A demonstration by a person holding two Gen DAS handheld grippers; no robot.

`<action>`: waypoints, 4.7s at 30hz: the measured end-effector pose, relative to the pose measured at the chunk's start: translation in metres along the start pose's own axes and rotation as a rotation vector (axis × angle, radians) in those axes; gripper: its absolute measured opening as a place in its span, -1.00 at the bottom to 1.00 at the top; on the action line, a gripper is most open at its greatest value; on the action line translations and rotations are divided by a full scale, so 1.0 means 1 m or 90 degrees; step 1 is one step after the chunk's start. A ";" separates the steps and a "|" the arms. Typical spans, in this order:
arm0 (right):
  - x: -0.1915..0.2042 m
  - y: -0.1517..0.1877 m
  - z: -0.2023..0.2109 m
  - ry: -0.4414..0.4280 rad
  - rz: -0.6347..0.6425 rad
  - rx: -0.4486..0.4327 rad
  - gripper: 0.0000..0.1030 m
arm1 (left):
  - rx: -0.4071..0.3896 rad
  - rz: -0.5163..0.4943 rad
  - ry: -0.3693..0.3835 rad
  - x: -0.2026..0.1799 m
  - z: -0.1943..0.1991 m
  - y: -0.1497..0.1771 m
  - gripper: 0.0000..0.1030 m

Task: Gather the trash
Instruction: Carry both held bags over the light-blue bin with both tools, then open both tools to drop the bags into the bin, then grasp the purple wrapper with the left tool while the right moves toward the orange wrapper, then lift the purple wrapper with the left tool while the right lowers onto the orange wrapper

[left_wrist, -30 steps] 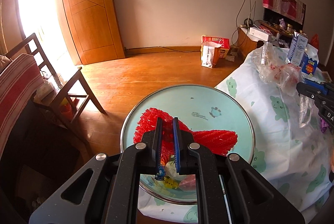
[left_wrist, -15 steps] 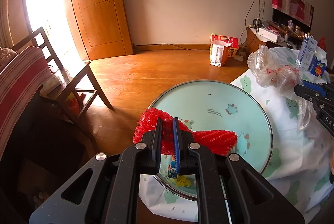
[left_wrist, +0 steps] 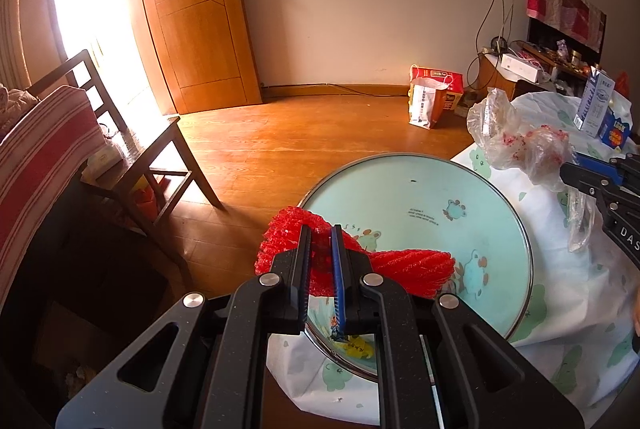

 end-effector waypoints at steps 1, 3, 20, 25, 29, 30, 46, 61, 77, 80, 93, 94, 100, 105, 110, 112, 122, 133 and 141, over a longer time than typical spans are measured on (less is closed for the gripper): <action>0.001 0.000 0.000 -0.001 0.002 0.001 -0.77 | 0.000 0.001 0.000 0.001 0.000 0.001 -0.82; 0.002 -0.001 -0.002 -0.002 0.004 0.001 -0.77 | 0.001 0.001 -0.001 0.001 0.000 0.001 -0.82; 0.013 -0.003 -0.004 -0.012 0.010 0.002 -0.77 | 0.002 0.001 0.003 0.001 0.000 0.001 -0.82; 0.016 -0.003 -0.004 -0.016 0.011 0.001 -0.77 | 0.001 0.002 0.004 0.001 0.001 0.001 -0.82; 0.019 -0.004 -0.003 -0.020 0.012 -0.001 -0.77 | 0.001 0.003 0.005 0.001 0.001 0.001 -0.82; 0.019 -0.004 -0.003 -0.020 0.012 -0.001 -0.76 | 0.001 0.003 0.005 0.001 0.001 0.001 -0.81; 0.032 -0.003 -0.005 -0.050 0.007 -0.005 -0.11 | -0.002 0.005 0.013 -0.005 0.004 0.002 -0.17; -0.048 0.009 0.068 0.065 -0.051 -0.022 0.31 | 0.002 -0.023 0.065 -0.073 0.014 0.022 0.77; -0.226 0.144 0.223 0.338 -0.150 0.057 0.53 | -0.024 -0.105 0.221 -0.244 0.036 0.013 0.80; -0.252 0.167 0.242 0.365 -0.187 0.063 0.53 | -0.028 -0.116 0.250 -0.276 0.042 0.009 0.80; -0.298 0.207 0.277 0.408 -0.269 0.035 0.55 | -0.027 -0.201 0.326 -0.388 0.056 0.011 0.78; -0.299 0.208 0.278 0.407 -0.273 0.031 0.56 | -0.021 -0.209 0.333 -0.392 0.057 0.015 0.77; -0.297 0.206 0.272 0.396 -0.288 0.026 0.59 | 0.037 -0.234 0.373 -0.407 0.049 0.037 -0.41; -0.289 0.196 0.265 0.380 -0.305 0.021 0.59 | 0.004 -0.218 0.383 -0.389 0.063 0.021 -0.60; -0.266 0.167 0.236 0.348 -0.276 0.025 0.66 | -0.026 -0.174 0.351 -0.344 0.067 -0.002 -0.60; -0.260 0.151 0.214 0.347 -0.249 0.040 0.68 | -0.033 -0.157 0.321 -0.321 0.060 -0.008 -0.60; -0.236 0.143 0.138 0.350 -0.165 0.158 0.68 | -0.016 -0.101 0.249 -0.244 0.025 -0.011 -0.60; -0.239 0.188 0.220 0.357 -0.150 0.178 0.69 | -0.010 -0.099 0.255 -0.224 0.028 0.002 -0.58; -0.254 0.196 0.252 0.334 -0.301 0.127 0.69 | -0.009 -0.107 0.259 -0.222 0.036 0.007 -0.57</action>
Point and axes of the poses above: each gripper's, at about its wrist camera, not at the fingertips, and z roughly against the way its jaws point, x to its left, y to its underside, the point moved 8 cm from there along -z, roughly the way its jaws point, and after that the axes turned 15 degrees about -x, right-handed, at the moved point
